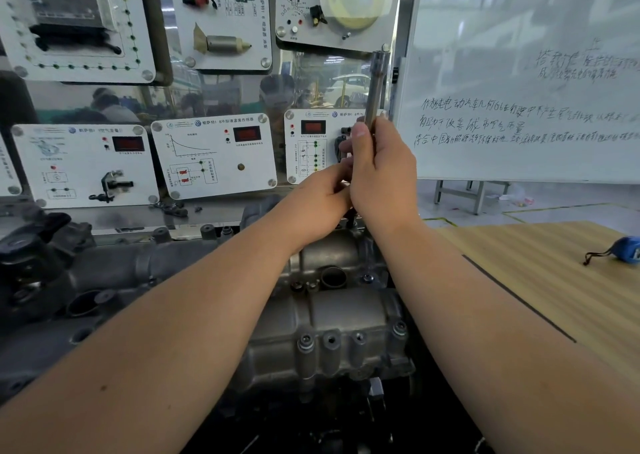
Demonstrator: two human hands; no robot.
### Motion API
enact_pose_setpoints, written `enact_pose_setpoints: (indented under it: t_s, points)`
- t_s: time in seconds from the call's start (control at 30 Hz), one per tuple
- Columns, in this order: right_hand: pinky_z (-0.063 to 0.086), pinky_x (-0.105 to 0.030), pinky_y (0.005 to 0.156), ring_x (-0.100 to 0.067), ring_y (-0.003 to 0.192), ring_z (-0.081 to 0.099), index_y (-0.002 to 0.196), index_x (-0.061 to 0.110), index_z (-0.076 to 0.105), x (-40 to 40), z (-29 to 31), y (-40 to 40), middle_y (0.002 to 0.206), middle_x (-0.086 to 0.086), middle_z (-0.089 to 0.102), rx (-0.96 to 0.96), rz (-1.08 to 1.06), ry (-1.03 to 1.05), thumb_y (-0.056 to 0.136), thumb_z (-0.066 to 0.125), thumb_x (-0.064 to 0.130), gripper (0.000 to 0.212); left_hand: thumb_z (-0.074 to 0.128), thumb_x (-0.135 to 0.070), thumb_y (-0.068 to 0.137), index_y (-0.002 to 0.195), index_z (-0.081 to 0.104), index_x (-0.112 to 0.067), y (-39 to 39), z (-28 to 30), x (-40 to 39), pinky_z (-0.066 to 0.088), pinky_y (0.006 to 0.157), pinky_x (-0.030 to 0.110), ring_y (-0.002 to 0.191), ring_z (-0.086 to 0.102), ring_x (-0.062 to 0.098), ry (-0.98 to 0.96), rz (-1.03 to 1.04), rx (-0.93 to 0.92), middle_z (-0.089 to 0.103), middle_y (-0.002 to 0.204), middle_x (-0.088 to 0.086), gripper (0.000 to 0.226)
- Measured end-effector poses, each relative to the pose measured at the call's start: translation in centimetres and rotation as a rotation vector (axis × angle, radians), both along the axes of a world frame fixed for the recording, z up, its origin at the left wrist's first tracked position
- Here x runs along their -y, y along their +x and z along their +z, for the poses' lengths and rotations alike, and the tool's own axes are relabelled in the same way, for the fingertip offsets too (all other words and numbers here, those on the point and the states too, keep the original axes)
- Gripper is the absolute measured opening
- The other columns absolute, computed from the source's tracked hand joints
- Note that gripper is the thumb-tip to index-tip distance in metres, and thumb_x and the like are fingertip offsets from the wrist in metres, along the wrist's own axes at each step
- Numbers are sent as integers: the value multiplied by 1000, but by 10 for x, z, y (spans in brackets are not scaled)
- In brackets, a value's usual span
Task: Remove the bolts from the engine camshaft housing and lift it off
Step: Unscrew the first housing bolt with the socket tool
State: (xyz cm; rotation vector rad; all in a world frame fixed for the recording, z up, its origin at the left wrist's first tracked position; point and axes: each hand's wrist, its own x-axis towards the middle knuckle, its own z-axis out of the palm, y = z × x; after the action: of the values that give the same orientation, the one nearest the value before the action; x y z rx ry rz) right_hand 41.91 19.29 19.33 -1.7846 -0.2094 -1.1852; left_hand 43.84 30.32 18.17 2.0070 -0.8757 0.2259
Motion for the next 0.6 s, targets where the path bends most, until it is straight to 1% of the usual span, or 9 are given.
enact_pose_setpoints:
  t_s: [0.07,0.13,0.2,0.27,0.3,0.37,0.47,0.53,0.6]
  points:
    - [43,-15,67,0,77,62,90,24,55,0,0,0,90,9,70,-6,0,0,106,42,30,22,46,-38,92,125,62,-36,0,0,1,54,97,52,102,70,20,13,6,-12,74,107,-3,37]
    - [43,-15,66,2,75,60,91,21,57,-1,1,0,89,9,70,-1,5,-4,107,41,31,25,46,-39,92,127,61,-38,0,0,0,54,97,50,102,69,16,23,0,-5,74,108,-6,38]
    - [45,-18,66,-1,78,63,100,16,60,-1,0,-1,89,8,71,1,16,-4,106,43,35,26,47,-37,91,118,61,-46,0,0,0,55,95,49,99,70,13,14,-1,13,74,105,-8,31]
    - [48,-18,68,-6,82,66,113,16,58,-1,0,-2,91,7,71,-1,22,5,104,48,37,25,49,-34,90,110,58,-54,0,0,-1,57,92,49,95,70,14,9,-2,28,74,102,-8,29]
    - [49,-19,69,-8,82,67,113,17,57,-1,0,-3,90,7,71,4,22,8,104,49,35,22,49,-32,90,109,57,-55,-1,0,-1,57,91,50,95,71,15,4,-3,30,74,101,-9,30]
    - [49,-21,69,-10,81,66,102,19,56,-1,0,-3,89,7,71,12,11,-6,105,48,32,15,50,-31,89,110,57,-54,-1,0,0,56,92,52,97,71,20,-8,-9,22,74,102,-8,32]
    - [46,-18,67,-7,81,65,92,21,55,-1,1,-3,90,7,71,-2,1,-13,106,44,30,20,49,-37,90,110,59,-53,-1,0,0,55,95,52,100,70,20,-10,-14,7,75,103,-4,28]
    - [42,-12,66,1,78,62,92,20,56,-1,1,-3,89,8,70,-7,-2,-9,106,42,30,22,48,-40,90,109,58,-58,-1,0,0,55,96,49,99,70,15,-3,-16,10,75,104,-7,28]
    - [43,-15,66,4,78,61,98,21,57,0,1,-2,90,8,70,-4,5,-6,106,43,33,20,48,-38,90,104,58,-61,-1,1,-1,56,94,48,98,70,14,-3,-23,19,75,103,-8,29]
